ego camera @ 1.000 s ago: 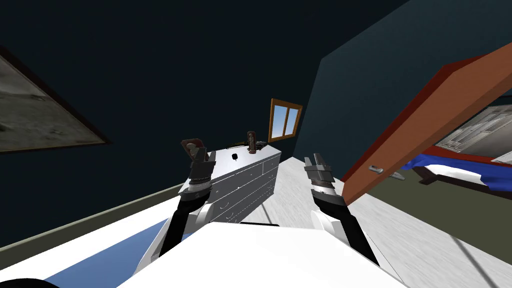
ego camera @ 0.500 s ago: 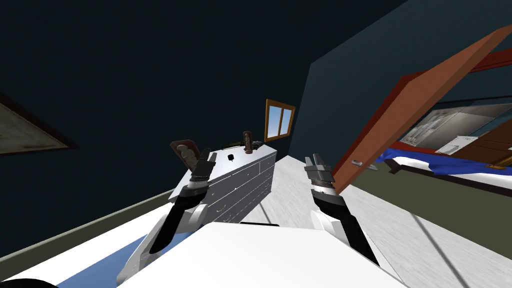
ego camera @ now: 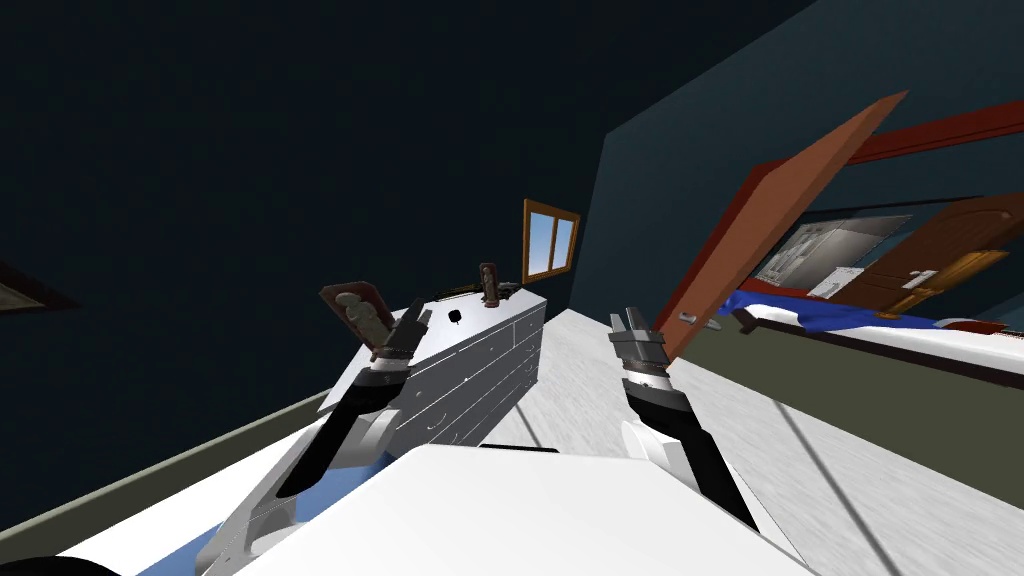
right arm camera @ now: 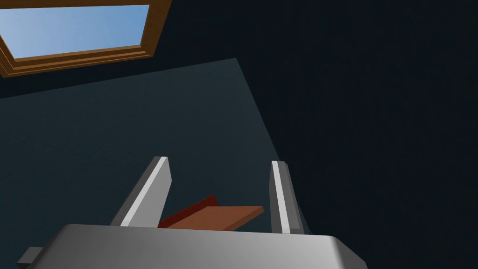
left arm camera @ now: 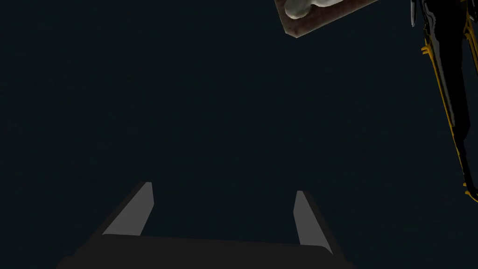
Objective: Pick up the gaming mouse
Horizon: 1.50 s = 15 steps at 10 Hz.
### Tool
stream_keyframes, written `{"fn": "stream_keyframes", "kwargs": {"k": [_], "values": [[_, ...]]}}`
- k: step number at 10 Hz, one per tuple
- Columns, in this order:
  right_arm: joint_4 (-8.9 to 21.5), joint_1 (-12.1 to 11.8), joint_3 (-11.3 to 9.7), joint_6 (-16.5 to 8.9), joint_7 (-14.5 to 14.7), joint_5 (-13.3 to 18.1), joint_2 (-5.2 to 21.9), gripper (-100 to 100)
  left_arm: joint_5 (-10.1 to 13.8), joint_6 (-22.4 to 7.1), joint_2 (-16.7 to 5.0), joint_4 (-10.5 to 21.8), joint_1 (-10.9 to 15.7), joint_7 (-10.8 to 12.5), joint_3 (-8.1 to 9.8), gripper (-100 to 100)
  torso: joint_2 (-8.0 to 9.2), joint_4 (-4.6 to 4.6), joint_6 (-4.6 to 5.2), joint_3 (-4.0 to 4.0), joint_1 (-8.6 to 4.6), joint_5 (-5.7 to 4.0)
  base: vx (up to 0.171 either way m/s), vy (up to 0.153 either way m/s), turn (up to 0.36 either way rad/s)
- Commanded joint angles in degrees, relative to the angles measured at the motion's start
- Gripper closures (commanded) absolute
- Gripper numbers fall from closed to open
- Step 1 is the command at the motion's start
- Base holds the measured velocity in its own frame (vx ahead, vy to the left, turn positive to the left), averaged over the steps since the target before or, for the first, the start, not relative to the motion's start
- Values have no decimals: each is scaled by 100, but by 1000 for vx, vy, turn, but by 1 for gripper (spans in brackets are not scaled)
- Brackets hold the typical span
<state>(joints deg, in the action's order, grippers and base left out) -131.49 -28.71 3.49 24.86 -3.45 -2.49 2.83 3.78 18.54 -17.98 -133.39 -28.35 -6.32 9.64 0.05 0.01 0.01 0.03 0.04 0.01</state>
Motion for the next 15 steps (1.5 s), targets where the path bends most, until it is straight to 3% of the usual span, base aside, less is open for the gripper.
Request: {"fn": "stream_keyframes", "kwargs": {"k": [1, 2, 3, 4, 5, 6, 7, 8, 9, 10, 11, 12, 13, 15], "values": [[0, 0, 0, 0, 0, 0, 0, 0, 270, -286, -286, 135, -35, -50, 236, -100, 0, 0, 0, 0, 0, 0, -13, 0, -266], [0, 0, 0, 0, 0, 0, 0, 0, 270, -413, -391, 135, -35, -50, 236, -100, -1, 0, 2, -1, 1, 0, -11, 6, -78], [0, -1, 1, 0, 0, 0, 0, 0, 456, -590, -602, 198, -76, -90, 392, -100, -2, 0, -3, -1, 2, 1, -10, 1, -157], [0, 0, 0, 0, 0, 0, 0, 0, 456, -701, -642, 198, -76, -90, 392, -100, -1, 0, 0, -1, 1, 0, -9, 4, -63], [0, -1, 1, 0, 0, 0, 0, 0, 652, -848, -873, 264, -126, -128, 559, -100, -3, 0, -3, -1, 1, 1, -10, -3, -159], [0, 0, 0, 0, 0, 0, 0, 0, 652, -964, -899, 264, -126, -128, 559, -100, -2, -1, 0, -1, 0, 0, -8, 3, -85], [0, -1, 1, 0, 0, 0, 0, 0, 859, -1134, -1129, 335, -184, -163, 734, -100, -3, 0, -3, -2, 0, 0, -6, 1, -161], [0, 0, 0, 0, 0, 0, 0, 0, 859, -1310, -1163, 335, -184, -163, 734, -100, -4, -1, 0, -2, 0, 0, -6, 5, -77], [0, -1, 1, 0, 0, 0, 0, 0, 1075, -1536, -1392, 409, -253, -196, 919, -100, -5, -1, -3, -3, 1, 1, -6, 0, -166], [0, 0, 0, 0, 0, 0, 0, 0, 1075, -1628, -1436, 409, -253, -196, 919, -100, -4, -1, -1, -3, 1, 1, -5, 5, -74], [0, -1, 1, 0, 0, 0, 0, 0, 1300, -1804, -1665, 486, -332, -225, 1113, -100, -4, -1, -4, -2, 1, 1, -4, 3, -130], [0, -1, 0, 0, 0, 0, 0, 0, 1300, -1952, -1718, 486, -332, -225, 1113, -100, -4, -1, -1, -2, 1, 0, -4, 5, -97], [0, -1, 1, 0, 0, 0, 0, 0, 1533, -2131, -1936, 565, -422, -251, 1314, -100, -5, -1, -3, -3, 2, 1, -5, 4, -143], [0, -1, 1, 0, 0, 0, 0, 0, 1533, -2281, -2009, 565, -422, -251, 1314, -100, -5, -1, -4, -3, 2, 1, -2, 3, -37]]}}
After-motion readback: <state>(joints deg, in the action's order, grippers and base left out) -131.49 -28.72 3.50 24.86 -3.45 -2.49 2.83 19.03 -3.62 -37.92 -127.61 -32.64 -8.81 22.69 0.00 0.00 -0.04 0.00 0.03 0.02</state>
